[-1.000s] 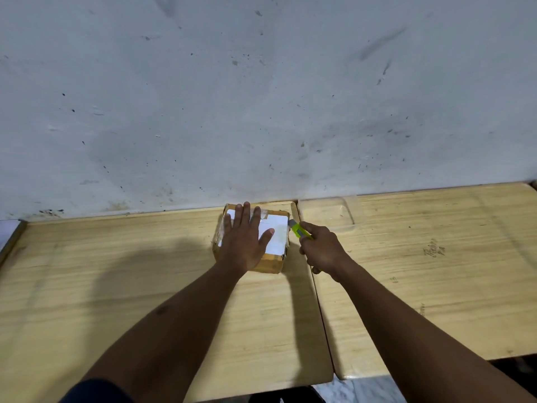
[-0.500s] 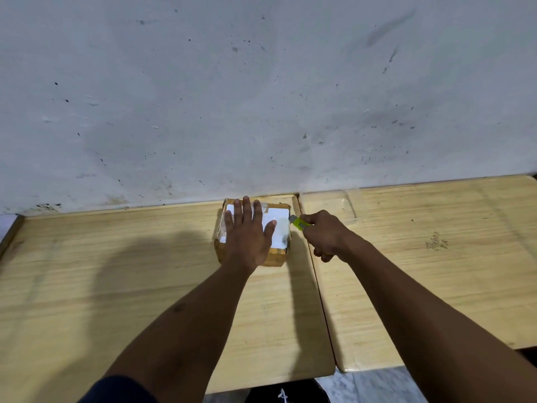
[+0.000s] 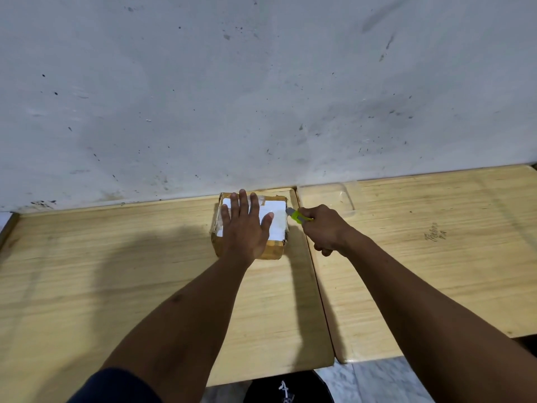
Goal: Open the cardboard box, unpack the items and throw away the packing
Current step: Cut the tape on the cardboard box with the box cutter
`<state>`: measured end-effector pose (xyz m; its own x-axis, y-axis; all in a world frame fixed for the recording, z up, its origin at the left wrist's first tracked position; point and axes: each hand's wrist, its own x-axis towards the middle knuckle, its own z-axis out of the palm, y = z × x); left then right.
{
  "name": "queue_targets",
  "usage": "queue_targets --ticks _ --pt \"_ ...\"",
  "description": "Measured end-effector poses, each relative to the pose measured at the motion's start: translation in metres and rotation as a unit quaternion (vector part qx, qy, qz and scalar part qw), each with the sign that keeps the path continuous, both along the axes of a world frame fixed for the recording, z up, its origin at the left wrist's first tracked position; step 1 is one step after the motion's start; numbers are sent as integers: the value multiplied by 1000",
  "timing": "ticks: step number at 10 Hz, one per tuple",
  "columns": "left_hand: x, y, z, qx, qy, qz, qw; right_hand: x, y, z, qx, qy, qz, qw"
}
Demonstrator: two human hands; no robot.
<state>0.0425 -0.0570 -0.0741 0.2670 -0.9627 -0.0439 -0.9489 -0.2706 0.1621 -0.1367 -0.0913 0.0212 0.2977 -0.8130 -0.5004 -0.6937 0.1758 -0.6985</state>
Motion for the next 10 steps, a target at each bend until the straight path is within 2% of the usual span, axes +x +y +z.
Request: queue_targets --ticks 3,10 --pt "-1 0 -2 -4 3 12 1000 2 25 -3 -37 14 -7 999" --pt "-2 1 2 5 4 8 1000 4 50 13 -26 37 6 999"
